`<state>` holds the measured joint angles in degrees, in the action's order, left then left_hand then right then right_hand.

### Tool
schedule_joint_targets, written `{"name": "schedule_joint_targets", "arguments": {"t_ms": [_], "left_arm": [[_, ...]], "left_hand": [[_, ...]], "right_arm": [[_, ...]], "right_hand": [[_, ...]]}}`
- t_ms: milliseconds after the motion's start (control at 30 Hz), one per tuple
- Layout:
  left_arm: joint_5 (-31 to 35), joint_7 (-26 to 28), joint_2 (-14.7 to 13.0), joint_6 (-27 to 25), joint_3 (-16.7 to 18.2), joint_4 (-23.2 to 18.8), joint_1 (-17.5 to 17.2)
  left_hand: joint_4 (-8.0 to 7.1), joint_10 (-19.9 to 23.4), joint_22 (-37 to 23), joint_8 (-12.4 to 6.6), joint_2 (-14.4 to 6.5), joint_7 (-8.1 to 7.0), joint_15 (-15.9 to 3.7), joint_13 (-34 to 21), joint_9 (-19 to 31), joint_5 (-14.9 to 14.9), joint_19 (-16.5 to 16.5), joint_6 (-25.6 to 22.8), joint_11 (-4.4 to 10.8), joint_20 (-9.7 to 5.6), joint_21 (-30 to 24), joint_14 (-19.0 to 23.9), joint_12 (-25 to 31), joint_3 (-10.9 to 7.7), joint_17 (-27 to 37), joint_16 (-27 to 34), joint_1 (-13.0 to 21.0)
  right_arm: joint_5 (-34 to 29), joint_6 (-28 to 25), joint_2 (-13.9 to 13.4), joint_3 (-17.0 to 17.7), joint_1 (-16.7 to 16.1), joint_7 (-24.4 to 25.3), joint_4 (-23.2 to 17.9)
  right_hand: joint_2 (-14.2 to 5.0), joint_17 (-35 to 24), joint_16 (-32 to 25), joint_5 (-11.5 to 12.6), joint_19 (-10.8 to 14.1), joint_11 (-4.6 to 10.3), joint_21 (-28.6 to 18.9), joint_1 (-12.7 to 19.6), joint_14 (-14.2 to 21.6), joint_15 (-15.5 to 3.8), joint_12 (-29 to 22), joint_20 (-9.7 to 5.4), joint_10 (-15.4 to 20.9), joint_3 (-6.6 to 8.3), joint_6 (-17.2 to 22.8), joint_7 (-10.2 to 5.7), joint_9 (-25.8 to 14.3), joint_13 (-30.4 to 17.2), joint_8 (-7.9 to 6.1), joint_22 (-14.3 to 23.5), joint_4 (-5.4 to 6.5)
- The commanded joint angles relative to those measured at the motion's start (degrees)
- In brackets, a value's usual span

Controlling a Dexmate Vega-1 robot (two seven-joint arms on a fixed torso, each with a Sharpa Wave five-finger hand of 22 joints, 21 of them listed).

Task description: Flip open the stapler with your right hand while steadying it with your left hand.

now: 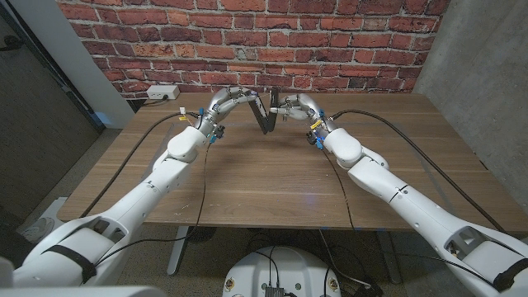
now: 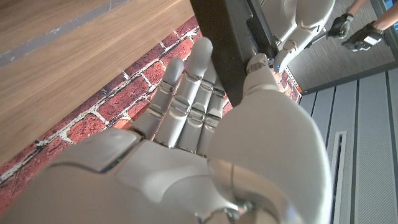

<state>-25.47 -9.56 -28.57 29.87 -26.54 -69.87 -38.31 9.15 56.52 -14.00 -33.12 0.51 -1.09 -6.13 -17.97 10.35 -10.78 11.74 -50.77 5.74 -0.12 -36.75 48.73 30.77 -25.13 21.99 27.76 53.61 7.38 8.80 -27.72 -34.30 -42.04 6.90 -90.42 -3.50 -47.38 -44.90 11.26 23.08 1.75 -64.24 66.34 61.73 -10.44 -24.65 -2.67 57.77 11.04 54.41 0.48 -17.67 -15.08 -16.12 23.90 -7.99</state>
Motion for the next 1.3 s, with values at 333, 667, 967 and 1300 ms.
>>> {"name": "schedule_joint_targets", "arguments": {"t_ms": [333,667,967,1300], "left_arm": [[0.6,2.2,2.3,2.6,0.0,1.0,0.0],[1.7,3.4,3.2,4.1,-0.1,1.9,0.3],[3.4,5.5,3.7,5.3,-0.1,1.9,0.3],[5.0,7.5,3.8,5.7,-0.1,0.9,0.0]], "left_hand": [[-0.3,3.4,-0.1,0.58,-6.0,1.13,-6.89,-0.8,0.2,0.3,-0.3,-11.2,2.95,-0.41,-0.7,0.8,0.5,-0.5,0.6,-0.2,6.7],[-0.47,3.6,-0.2,0.92,-6.0,1.1,-6.85,-1.2,0.2,0.3,-0.5,-11.6,3.04,-0.63,-1.1,1.0,0.7,-0.4,1.0,-0.4,7.0],[-0.54,3.6,-0.2,1.17,-5.9,1.04,-6.82,-1.6,0.2,0.4,-0.7,-11.9,2.89,-0.77,-1.5,1.1,0.7,-0.33,1.3,-0.6,7.2],[-0.67,3.6,-0.2,1.5,-5.8,1.18,-6.81,-1.9,0.2,0.4,-0.9,-12.0,2.77,-0.75,-1.8,1.2,0.7,-0.27,1.5,-0.9,7.3]], "right_arm": [[15.7,5.9,5.8,4.3,-2.0,-1.3,6.6],[24.0,7.4,9.8,6.6,-3.1,-1.5,9.6],[31.3,7.0,13.4,8.7,-4.1,-1.0,11.8],[36.4,11.3,18.7,11.7,-5.6,2.0,13.9]], "right_hand": [[-4.43,-0.4,0.3,0.3,-0.2,4.73,-1.1,4.7,1.1,-2.88,-6.5,-4.85,8.5,-0.33,5.4,-4.52,-0.3,-17.1,-0.09,-0.7,0.09],[-4.31,-0.5,0.6,0.5,-0.3,4.66,-1.9,4.8,1.3,-2.87,-6.2,-4.97,8.8,-0.49,5.6,-4.45,-0.3,-17.2,0.15,-1.6,0.09],[-4.25,-0.7,0.7,0.5,-0.3,4.84,-2.4,4.8,1.5,-2.87,-6.0,-5.14,8.8,-0.59,5.8,-4.45,-0.5,-17.3,0.22,-2.3,0.08],[-4.21,-0.9,0.9,0.6,-0.4,4.98,-3.0,4.8,1.7,-2.88,-5.8,-5.22,9.0,-0.72,6.0,-4.48,-0.6,-17.5,0.37,-3.1,0.11]]}}
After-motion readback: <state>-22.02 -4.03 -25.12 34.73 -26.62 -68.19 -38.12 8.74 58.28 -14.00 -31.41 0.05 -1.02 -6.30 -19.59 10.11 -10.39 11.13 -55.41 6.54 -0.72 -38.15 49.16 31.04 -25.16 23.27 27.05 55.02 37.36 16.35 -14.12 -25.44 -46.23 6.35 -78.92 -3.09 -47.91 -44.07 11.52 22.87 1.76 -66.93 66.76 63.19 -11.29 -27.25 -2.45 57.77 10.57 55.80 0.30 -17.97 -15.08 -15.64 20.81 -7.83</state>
